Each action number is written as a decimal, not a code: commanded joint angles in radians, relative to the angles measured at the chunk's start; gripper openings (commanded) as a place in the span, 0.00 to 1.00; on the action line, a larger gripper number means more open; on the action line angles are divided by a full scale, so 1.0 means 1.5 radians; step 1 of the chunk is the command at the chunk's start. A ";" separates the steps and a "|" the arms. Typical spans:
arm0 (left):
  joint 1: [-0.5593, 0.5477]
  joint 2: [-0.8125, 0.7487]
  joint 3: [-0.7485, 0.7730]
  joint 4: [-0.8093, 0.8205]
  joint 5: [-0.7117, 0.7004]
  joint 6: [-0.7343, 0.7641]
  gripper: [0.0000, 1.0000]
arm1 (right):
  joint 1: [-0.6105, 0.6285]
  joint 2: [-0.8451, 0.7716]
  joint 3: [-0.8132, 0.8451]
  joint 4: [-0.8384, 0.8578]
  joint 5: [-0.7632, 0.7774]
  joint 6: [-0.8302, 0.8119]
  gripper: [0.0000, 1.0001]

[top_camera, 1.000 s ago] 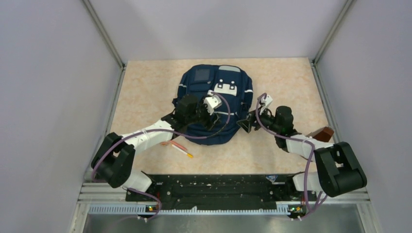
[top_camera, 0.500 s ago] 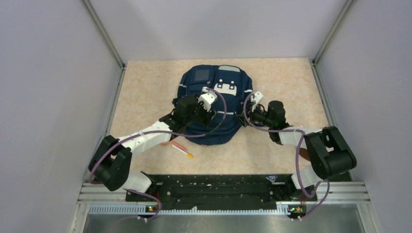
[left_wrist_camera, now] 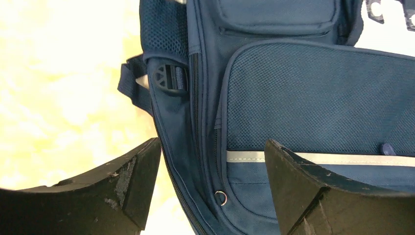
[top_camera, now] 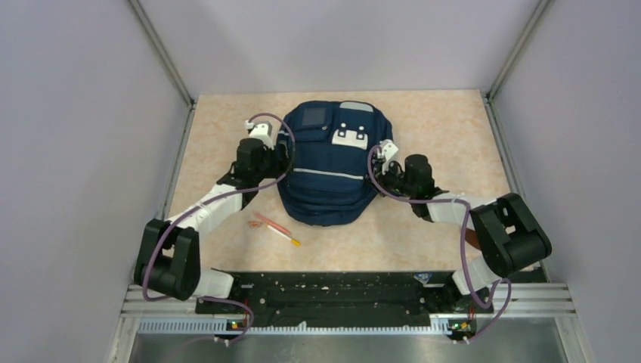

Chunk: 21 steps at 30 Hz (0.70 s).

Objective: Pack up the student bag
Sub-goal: Unzip the student bag at the center of the board.

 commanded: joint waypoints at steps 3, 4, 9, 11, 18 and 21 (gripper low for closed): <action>0.018 0.051 0.010 0.029 0.053 -0.081 0.82 | 0.007 -0.026 0.019 -0.012 0.045 0.020 0.00; 0.019 0.055 0.009 0.034 0.065 -0.084 0.80 | 0.008 -0.029 0.017 -0.014 0.046 0.022 0.00; 0.019 0.085 0.010 0.085 0.160 -0.095 0.66 | 0.023 -0.048 0.014 -0.041 0.065 0.031 0.00; 0.019 0.108 0.014 0.101 0.201 -0.114 0.53 | 0.037 -0.057 0.011 -0.055 0.082 0.041 0.00; 0.019 0.127 -0.010 0.164 0.243 -0.171 0.00 | 0.108 -0.092 0.010 -0.122 0.164 0.055 0.00; 0.019 0.109 -0.033 0.184 0.206 -0.190 0.00 | 0.138 -0.105 0.012 -0.162 0.198 0.070 0.00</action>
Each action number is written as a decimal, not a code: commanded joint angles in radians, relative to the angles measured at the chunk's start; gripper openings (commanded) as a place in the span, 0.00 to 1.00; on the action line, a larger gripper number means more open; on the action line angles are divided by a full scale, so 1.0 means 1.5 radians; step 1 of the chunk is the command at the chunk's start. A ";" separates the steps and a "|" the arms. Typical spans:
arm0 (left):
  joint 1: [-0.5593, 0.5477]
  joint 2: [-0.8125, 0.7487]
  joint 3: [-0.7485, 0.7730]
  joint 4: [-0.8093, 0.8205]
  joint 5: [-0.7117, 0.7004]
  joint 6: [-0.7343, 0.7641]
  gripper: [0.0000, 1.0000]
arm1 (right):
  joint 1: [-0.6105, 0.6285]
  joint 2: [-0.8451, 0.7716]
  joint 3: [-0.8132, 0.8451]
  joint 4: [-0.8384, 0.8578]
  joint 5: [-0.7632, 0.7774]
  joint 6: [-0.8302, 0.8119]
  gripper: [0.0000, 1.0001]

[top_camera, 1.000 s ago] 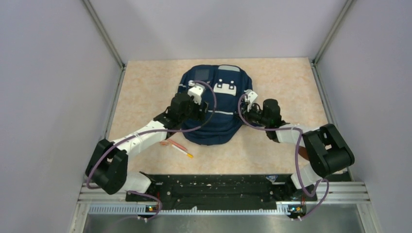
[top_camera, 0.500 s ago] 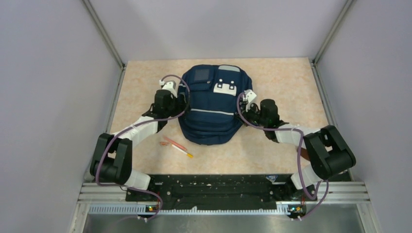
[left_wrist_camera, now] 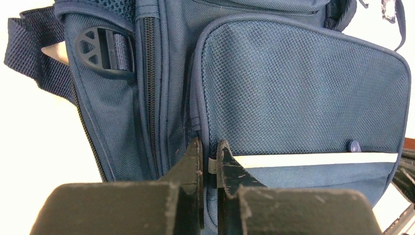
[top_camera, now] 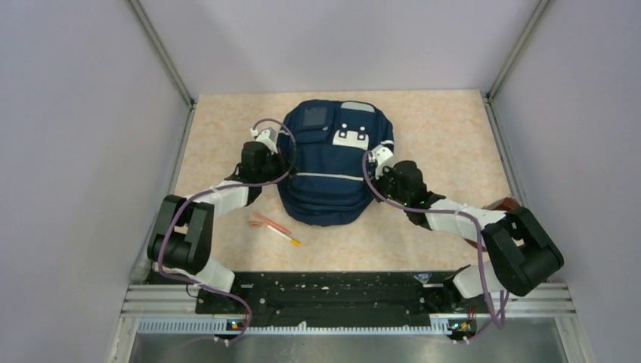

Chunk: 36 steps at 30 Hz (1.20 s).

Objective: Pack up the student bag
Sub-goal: Unzip the student bag at the center of the board.

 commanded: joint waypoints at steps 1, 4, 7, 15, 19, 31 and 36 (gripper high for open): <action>-0.012 -0.026 -0.030 0.092 0.006 -0.056 0.00 | 0.063 -0.036 0.011 -0.067 0.036 0.038 0.00; -0.012 -0.048 -0.051 0.113 -0.023 -0.083 0.00 | 0.096 -0.047 0.009 -0.098 0.073 0.061 0.00; -0.012 -0.067 -0.075 0.145 -0.028 -0.110 0.00 | 0.120 -0.058 0.003 -0.110 0.084 0.095 0.00; -0.012 -0.093 -0.110 0.201 -0.067 -0.158 0.00 | 0.196 -0.051 -0.001 -0.093 0.129 0.188 0.00; -0.012 -0.102 -0.116 0.217 -0.063 -0.147 0.00 | 0.218 -0.027 0.006 -0.084 0.150 0.224 0.00; -0.169 -0.210 -0.097 0.060 -0.056 0.367 0.60 | 0.113 -0.016 0.048 -0.150 0.050 0.217 0.00; -0.227 -0.259 -0.169 0.134 -0.012 0.473 0.64 | 0.089 -0.027 0.042 -0.153 0.011 0.221 0.00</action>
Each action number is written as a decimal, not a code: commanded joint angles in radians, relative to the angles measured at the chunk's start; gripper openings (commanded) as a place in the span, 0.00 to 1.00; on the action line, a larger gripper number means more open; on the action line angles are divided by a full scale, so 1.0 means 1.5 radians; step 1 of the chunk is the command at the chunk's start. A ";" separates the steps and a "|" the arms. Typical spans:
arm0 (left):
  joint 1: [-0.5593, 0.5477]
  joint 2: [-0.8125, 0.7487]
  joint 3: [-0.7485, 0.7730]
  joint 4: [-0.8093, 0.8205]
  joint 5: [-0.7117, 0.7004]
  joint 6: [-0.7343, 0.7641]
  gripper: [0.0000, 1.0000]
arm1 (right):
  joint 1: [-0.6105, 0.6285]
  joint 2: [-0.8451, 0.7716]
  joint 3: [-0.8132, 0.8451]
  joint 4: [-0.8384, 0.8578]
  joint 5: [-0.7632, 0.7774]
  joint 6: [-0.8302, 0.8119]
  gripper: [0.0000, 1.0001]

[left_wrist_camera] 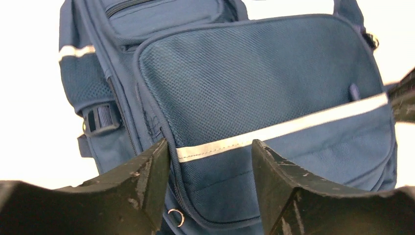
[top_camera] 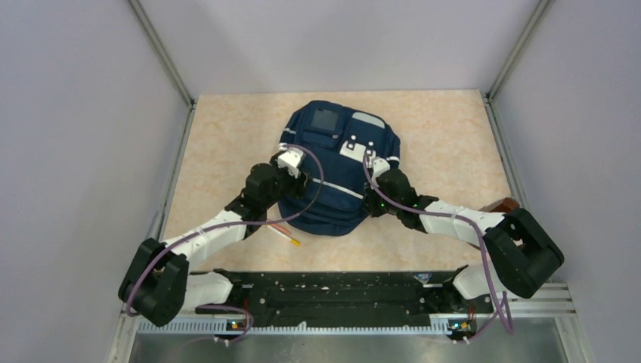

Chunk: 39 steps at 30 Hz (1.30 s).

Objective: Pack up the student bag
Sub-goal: Unzip the student bag at the center of the board.

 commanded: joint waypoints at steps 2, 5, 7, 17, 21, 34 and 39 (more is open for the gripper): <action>-0.083 -0.062 -0.063 0.071 0.094 0.136 0.67 | -0.012 -0.015 0.018 0.040 -0.099 0.020 0.00; -0.123 -0.086 -0.085 0.082 -0.027 0.164 0.68 | -0.017 -0.016 0.017 0.039 -0.109 0.023 0.00; -0.136 -0.098 -0.093 0.086 -0.130 0.159 0.68 | -0.018 -0.017 0.016 0.040 -0.113 0.024 0.00; -0.143 -0.184 -0.088 -0.016 -0.465 0.045 0.70 | -0.021 -0.019 0.026 0.036 -0.113 0.024 0.00; -0.151 -0.234 -0.096 -0.056 -0.328 0.089 0.70 | -0.024 -0.018 0.027 0.040 -0.114 0.026 0.00; -0.266 -0.104 -0.072 -0.092 -0.166 0.261 0.67 | -0.027 -0.013 0.030 0.071 -0.148 0.048 0.00; -0.277 -0.072 -0.073 -0.058 -0.210 0.294 0.70 | -0.027 -0.009 0.034 0.080 -0.163 0.053 0.00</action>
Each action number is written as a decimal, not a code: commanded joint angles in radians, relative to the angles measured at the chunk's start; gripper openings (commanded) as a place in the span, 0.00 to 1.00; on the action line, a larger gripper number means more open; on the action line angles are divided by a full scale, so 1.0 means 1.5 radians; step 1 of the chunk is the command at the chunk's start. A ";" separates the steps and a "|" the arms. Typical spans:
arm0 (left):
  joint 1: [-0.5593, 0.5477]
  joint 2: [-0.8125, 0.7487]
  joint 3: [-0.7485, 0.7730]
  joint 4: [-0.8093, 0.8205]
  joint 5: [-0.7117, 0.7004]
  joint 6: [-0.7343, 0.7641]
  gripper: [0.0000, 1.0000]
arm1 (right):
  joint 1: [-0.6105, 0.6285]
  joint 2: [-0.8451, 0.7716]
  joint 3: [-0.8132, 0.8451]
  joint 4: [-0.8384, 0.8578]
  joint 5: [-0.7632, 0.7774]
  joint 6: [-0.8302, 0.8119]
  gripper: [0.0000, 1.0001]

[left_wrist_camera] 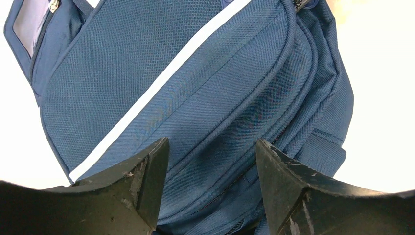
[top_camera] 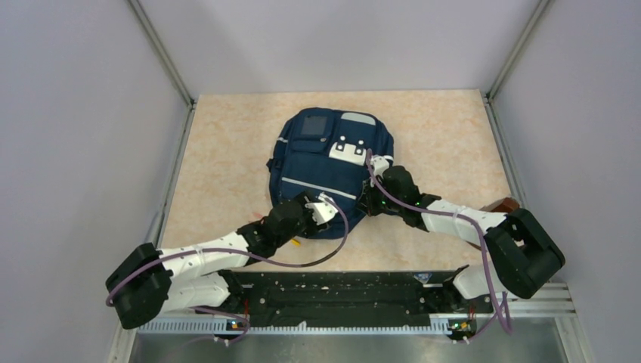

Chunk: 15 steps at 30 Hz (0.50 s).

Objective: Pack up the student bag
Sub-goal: Unzip the student bag at the center of the board.

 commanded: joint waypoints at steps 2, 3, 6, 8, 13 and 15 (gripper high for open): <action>-0.008 0.033 0.027 0.054 -0.040 0.053 0.71 | 0.001 -0.004 0.035 0.054 -0.041 0.017 0.00; -0.008 0.042 0.030 0.060 -0.043 0.055 0.71 | 0.001 -0.004 0.035 0.052 -0.040 0.015 0.00; -0.009 0.071 0.043 0.075 -0.058 0.059 0.69 | 0.001 -0.005 0.035 0.042 -0.035 0.010 0.00; -0.009 0.092 0.054 0.086 -0.062 0.062 0.66 | 0.001 -0.009 0.033 0.036 -0.033 0.008 0.00; -0.010 0.137 0.083 0.102 -0.066 0.071 0.46 | 0.001 -0.021 0.034 0.019 -0.021 0.001 0.00; -0.010 0.150 0.093 0.102 -0.055 0.073 0.36 | 0.000 -0.025 0.037 0.011 -0.014 -0.004 0.00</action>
